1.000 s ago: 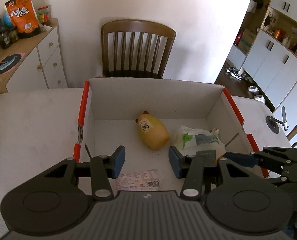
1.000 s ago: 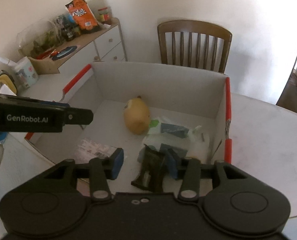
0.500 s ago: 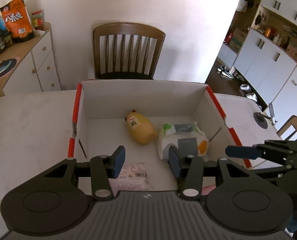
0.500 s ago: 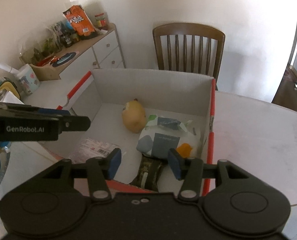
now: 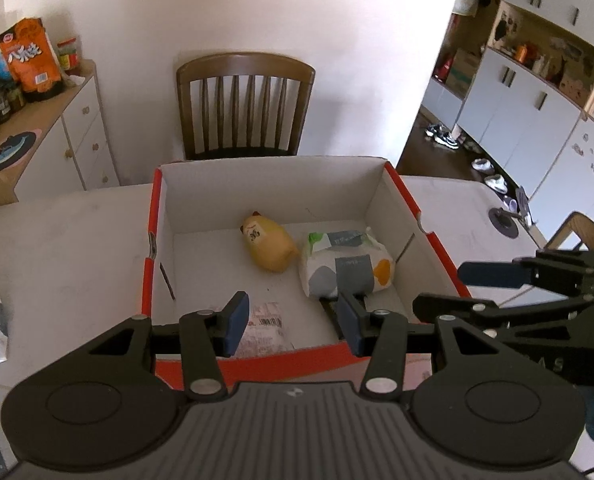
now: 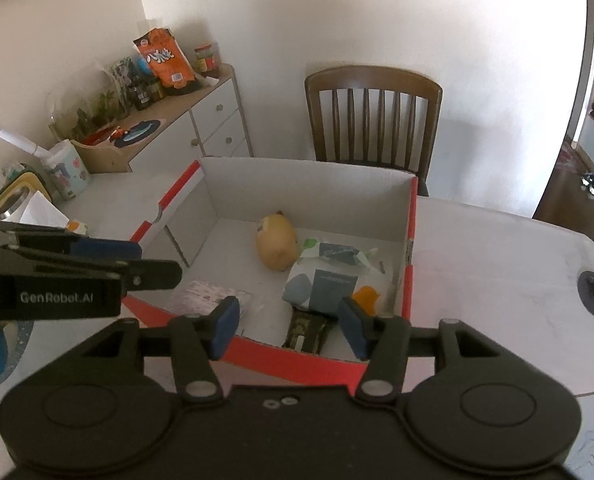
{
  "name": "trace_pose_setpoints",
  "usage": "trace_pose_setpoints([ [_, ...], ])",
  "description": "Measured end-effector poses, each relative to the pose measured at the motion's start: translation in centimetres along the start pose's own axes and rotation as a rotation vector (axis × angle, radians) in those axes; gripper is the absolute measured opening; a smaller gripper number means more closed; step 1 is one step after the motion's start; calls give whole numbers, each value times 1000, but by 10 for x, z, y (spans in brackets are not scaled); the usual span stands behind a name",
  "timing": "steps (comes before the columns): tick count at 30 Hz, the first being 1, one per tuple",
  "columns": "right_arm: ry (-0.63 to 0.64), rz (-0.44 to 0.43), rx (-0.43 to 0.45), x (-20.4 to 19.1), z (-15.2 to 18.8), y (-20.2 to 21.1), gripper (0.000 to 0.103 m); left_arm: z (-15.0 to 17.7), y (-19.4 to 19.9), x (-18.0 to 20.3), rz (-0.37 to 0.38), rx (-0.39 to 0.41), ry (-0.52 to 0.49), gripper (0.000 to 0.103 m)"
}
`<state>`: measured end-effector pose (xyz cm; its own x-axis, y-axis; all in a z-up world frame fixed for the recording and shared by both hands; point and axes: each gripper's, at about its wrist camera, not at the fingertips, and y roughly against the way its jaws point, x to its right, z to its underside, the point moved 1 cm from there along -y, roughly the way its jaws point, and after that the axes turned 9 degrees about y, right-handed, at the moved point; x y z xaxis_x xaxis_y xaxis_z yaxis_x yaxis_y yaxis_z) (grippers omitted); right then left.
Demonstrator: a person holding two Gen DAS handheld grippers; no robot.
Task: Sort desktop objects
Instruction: 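Lower the plush toy and chocolate bar into the red box and open both tools, then withdraw both tools from the box back toward the remaining packages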
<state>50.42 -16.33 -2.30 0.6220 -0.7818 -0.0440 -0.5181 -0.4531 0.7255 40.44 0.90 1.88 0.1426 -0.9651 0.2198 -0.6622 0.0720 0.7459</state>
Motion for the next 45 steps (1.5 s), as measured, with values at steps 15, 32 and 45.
trace_pose_setpoints([
  [15, -27, 20, 23, -7, 9, 24, 62, 16, 23, -4, 18, 11, -3, 77],
  [32, -48, 52, 55, -20, 24, 57, 70, 42, 55, -5, 67, 35, -20, 103],
  [45, -63, 64, 59, -37, 44, 80, 70, 67, 80, -3, 84, 34, -34, 103],
])
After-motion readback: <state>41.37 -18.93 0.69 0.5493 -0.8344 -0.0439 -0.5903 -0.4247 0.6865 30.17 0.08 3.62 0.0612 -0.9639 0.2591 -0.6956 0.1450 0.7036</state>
